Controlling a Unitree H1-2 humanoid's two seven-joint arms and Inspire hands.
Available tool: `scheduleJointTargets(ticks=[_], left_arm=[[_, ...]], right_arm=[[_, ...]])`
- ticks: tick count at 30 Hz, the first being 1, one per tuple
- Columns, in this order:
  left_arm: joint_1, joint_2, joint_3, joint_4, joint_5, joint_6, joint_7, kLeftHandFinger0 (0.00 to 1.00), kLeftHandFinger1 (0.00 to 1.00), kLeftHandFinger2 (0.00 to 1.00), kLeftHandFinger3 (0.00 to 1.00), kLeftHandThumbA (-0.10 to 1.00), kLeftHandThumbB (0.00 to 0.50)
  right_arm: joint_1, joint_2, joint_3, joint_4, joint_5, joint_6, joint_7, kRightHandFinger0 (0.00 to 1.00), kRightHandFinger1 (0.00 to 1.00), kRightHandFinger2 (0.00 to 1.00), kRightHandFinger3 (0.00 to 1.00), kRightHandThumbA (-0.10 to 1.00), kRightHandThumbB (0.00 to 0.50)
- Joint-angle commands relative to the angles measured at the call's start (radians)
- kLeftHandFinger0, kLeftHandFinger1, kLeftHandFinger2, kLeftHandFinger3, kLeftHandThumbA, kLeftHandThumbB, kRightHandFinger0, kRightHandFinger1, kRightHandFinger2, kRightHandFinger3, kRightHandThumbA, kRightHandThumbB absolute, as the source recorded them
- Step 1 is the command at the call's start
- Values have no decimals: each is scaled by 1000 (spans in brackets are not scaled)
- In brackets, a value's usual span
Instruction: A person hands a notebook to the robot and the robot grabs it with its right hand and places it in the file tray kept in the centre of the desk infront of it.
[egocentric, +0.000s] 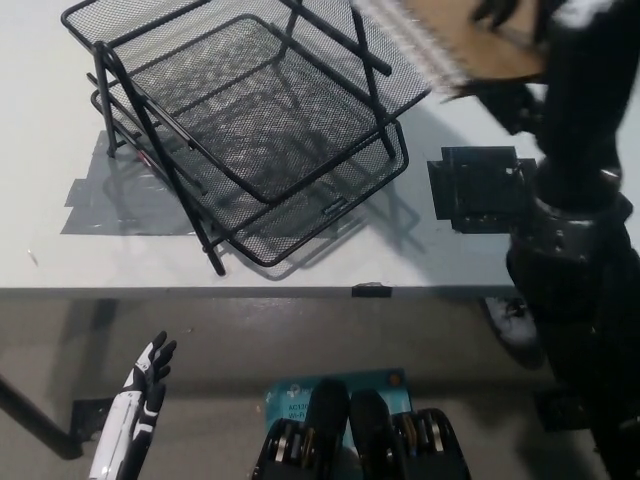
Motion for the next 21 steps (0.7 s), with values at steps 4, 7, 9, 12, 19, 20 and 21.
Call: scheduleJointTargets(ticks=[4, 7, 9, 12, 19, 20, 21], left_arm=[[4, 17, -8, -9, 3, -44, 4, 1000, 1000, 1000, 1000, 1000, 334], [0, 18, -10, -6, 13, -50, 8, 1000, 1000, 1000, 1000, 1000, 333], [-2, 18, -10, -5, 11, -50, 9, 1000, 1000, 1000, 1000, 1000, 331], [-5, 20, -12, -8, 10, -46, 7, 1000, 1000, 1000, 1000, 1000, 338], [-10, 20, -16, -2, 1, -49, 1, 1000, 1000, 1000, 1000, 1000, 332], [-9, 20, -17, -5, 2, -44, 0, 1000, 1000, 1000, 1000, 1000, 333], [-8, 21, -17, -7, 5, -42, 1, 1000, 1000, 1000, 1000, 1000, 334]], right_arm=[[-128, -38, 54, 26, -122, -66, -58, 0, 0, 0, 37, 854, 0], [-142, -62, 86, 69, -143, -95, -50, 0, 0, 0, 0, 819, 0], [-150, -72, 99, 91, -159, -106, -70, 0, 0, 0, 0, 773, 0], [-163, -90, 121, 141, -188, -110, -90, 0, 0, 0, 0, 777, 0], [-175, -115, 146, 224, -231, -104, -133, 0, 0, 0, 0, 804, 0], [-172, -115, 144, 229, -230, -102, -135, 0, 0, 0, 0, 819, 0], [-169, -114, 141, 236, -224, -103, -139, 0, 0, 0, 2, 817, 0]])
